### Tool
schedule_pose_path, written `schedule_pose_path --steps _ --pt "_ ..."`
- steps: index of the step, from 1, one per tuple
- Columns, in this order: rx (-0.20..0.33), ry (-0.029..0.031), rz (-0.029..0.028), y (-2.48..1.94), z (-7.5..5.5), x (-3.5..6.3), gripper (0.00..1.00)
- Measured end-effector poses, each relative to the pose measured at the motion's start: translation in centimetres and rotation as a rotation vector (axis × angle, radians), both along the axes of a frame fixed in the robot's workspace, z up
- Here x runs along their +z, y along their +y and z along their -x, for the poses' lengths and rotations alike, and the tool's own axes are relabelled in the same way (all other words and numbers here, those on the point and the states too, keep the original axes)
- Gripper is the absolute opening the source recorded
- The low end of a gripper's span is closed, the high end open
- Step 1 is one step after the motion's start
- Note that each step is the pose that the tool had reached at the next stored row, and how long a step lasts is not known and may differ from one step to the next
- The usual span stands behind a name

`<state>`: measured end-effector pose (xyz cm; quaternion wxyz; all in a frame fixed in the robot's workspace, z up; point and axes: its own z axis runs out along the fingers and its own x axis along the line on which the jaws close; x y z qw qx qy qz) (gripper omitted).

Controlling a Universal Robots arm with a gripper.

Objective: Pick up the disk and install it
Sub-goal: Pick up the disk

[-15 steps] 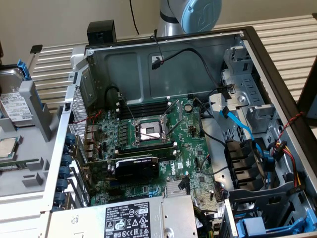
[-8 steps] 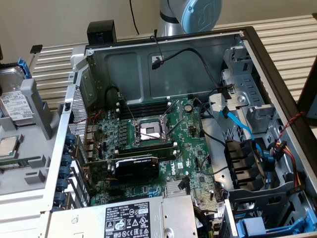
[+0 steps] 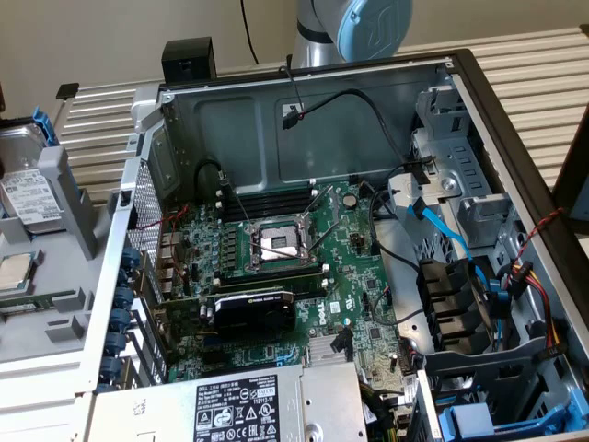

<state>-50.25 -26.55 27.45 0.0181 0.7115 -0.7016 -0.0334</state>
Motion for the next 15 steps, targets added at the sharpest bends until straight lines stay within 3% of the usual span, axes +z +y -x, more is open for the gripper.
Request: schedule_pose_path --steps 10,15 --pt "0.000 -0.0123 0.0000 -0.06 0.03 -0.03 0.38" --pt "0.000 -0.0152 0.0001 -0.06 0.09 -0.10 0.38"
